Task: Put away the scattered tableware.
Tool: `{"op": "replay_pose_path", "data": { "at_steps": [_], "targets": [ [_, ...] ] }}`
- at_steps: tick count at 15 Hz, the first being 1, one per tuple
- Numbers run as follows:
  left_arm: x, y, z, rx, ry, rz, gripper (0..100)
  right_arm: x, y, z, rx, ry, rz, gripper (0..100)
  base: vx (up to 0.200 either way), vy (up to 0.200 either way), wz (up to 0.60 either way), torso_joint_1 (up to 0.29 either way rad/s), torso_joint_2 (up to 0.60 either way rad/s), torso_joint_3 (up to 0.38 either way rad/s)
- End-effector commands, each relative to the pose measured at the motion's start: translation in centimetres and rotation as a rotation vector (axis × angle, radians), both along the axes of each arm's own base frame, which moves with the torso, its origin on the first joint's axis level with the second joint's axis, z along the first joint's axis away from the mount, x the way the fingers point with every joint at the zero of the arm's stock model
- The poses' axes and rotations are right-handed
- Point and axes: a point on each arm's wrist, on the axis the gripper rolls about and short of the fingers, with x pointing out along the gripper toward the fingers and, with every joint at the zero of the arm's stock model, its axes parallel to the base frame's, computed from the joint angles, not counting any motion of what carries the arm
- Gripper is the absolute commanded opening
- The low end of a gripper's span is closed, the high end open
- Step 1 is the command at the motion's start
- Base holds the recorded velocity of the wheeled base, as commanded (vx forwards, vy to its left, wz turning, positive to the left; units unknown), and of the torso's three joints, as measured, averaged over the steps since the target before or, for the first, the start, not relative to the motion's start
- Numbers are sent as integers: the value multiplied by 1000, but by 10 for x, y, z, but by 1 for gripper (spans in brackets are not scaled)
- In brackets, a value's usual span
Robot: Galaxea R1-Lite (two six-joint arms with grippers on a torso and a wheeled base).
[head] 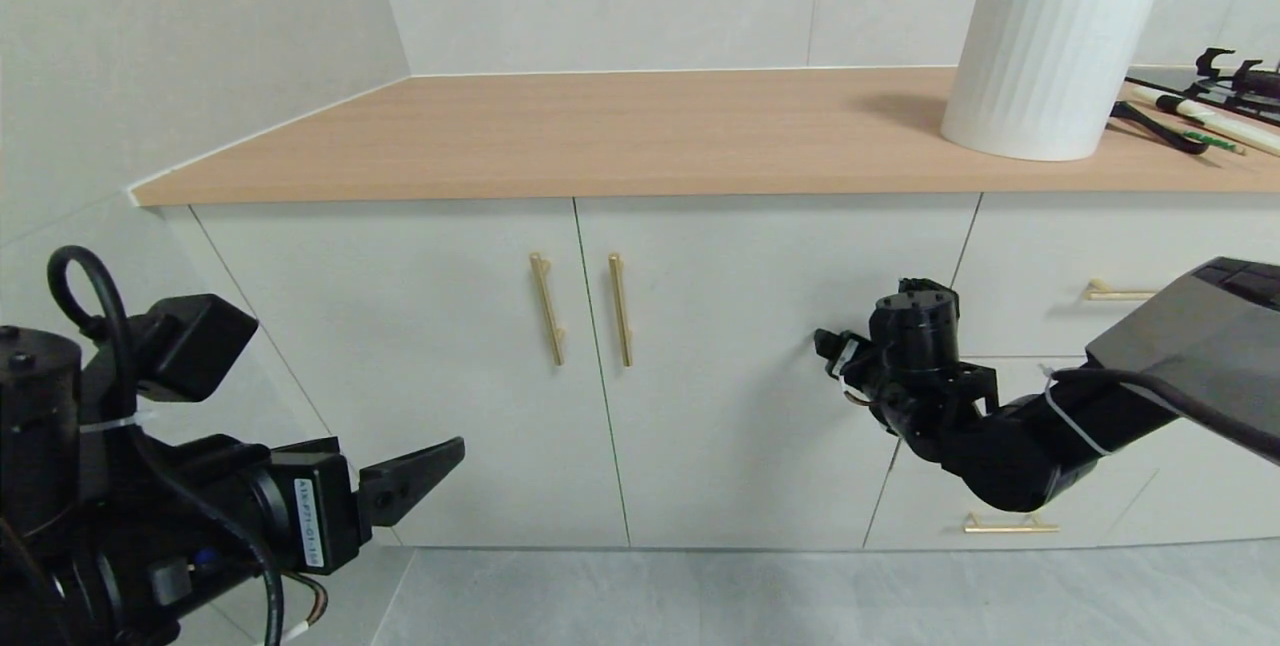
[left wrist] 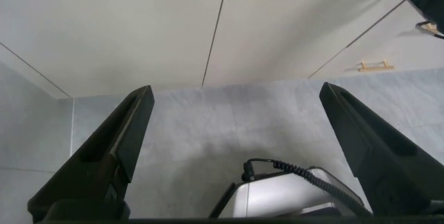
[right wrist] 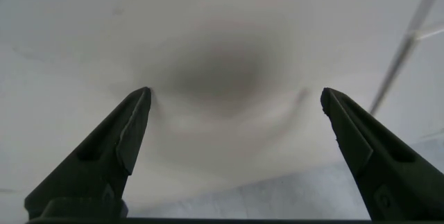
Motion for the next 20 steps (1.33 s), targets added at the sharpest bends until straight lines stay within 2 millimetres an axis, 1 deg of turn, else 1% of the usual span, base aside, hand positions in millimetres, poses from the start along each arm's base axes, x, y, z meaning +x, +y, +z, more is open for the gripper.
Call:
{"op": "replay_pose_path", "data": {
  "at_steps": [1, 3, 4, 5, 6, 7, 8, 9, 10, 11, 12, 13, 15, 16, 17, 18, 20],
  "targets": [
    [-3, 2, 2, -7, -10, 1, 100, -23, -10, 25, -6, -23, 40, 100, 0, 0, 0, 0, 0, 0],
    [-11, 7, 9, -30, -51, 6, 100, -61, -28, 60, -28, -74, 96, 100, 0, 0, 0, 0, 0, 0],
    [-17, 12, 15, -49, -83, 12, 100, -85, -41, 79, -31, -115, 117, 100, 0, 0, 0, 0, 0, 0],
    [-21, 15, 18, -61, -105, 13, 100, -101, -48, 90, -35, -142, 139, 100, 0, 0, 0, 0, 0, 0],
    [-32, 22, 22, -79, -139, 22, 100, -131, -63, 102, -61, -180, 156, 100, 0, 0, 0, 0, 0, 0],
    [-38, 28, 20, -83, -151, 41, 100, -149, -73, 104, -88, -194, 162, 100, 0, 0, 0, 0, 0, 0],
    [-53, 41, 13, -86, -172, 87, 100, -184, -90, 102, -142, -215, 170, 100, 0, 0, 0, 0, 0, 0],
    [-63, 47, 8, -94, -187, 102, 100, -202, -99, 101, -163, -233, 176, 100, 0, 0, 0, 0, 0, 0],
    [-82, 60, 1, -113, -229, 134, 100, -234, -115, 96, -188, -271, 179, 100, 0, 0, 0, 0, 0, 0],
    [-97, 67, -4, -125, -251, 139, 100, -255, -126, 92, -196, -305, 175, 100, 0, 0, 0, 0, 0, 0],
    [-115, 76, -9, -131, -263, 138, 100, -277, -138, 85, -205, -328, 172, 100, 0, 0, 0, 0, 0, 0],
    [-128, 82, -15, -118, -262, 153, 100, -298, -148, 70, -228, -320, 173, 100, 0, 0, 0, 0, 0, 0],
    [-148, 91, -29, -111, -274, 174, 100, -333, -167, 45, -259, -313, 156, 100, 0, 0, 0, 0, 0, 0],
    [-152, 92, -31, -112, -290, 175, 100, -339, -170, 42, -266, -306, 114, 100, 0, 0, 0, 0, 0, 0],
    [-160, 95, -35, -121, -330, 197, 100, -350, -176, 36, -303, -307, -1, 100, 0, 0, 0, 0, 0, 0],
    [-165, 96, -38, -105, -356, 223, 100, -359, -179, 33, -342, -337, -56, 100, 0, 0, 0, 0, 0, 0],
    [-170, 96, -52, -32, -378, 257, 100, -367, -179, 32, -393, -364, -116, 100, 0, 0, 0, 0, 0, 0]
  ]
}}
